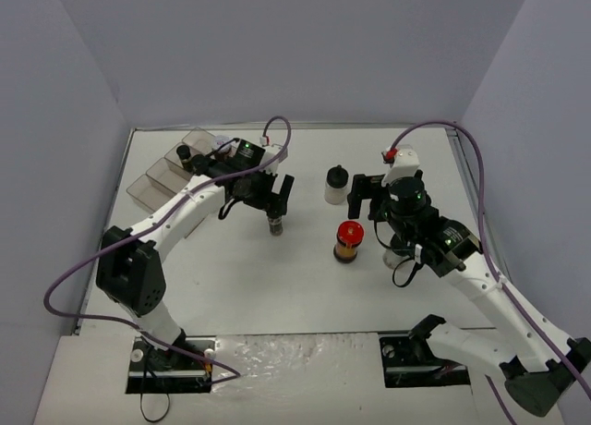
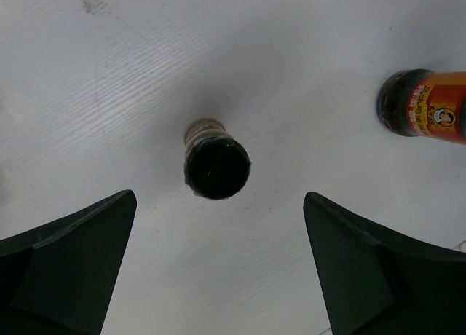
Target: Organize the condiment bottles
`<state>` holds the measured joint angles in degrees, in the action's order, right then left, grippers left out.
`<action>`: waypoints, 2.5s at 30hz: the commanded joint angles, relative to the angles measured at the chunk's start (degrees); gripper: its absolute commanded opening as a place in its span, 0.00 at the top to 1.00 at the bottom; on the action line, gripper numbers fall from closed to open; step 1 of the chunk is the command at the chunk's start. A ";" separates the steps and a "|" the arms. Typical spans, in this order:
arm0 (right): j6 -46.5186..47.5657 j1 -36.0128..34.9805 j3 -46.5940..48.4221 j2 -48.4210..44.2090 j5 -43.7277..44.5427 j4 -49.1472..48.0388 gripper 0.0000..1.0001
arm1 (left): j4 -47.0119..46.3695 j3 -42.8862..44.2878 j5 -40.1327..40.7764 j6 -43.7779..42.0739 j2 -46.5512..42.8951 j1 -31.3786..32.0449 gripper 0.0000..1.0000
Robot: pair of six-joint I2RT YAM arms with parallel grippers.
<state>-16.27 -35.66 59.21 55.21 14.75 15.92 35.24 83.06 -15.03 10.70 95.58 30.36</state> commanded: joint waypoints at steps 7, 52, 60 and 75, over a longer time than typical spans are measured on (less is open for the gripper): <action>-1.21 0.24 -0.72 -3.09 3.27 -2.56 0.00 | -0.19 4.97 6.54 0.75 7.07 2.44 0.11; -2.25 0.33 -0.47 -1.94 -0.16 -2.48 0.00 | 9.56 33.95 16.32 9.04 21.56 -22.01 1.00; -2.59 0.33 -1.19 -2.34 -0.42 -2.43 0.00 | 8.61 30.98 16.08 10.07 22.47 -21.89 0.85; -3.24 0.33 -2.60 -3.62 -1.39 -2.39 0.00 | 10.03 28.49 15.90 10.22 21.76 -21.40 0.54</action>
<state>-18.54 -35.59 56.65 52.67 13.50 16.10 46.02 110.83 0.21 20.25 121.32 8.67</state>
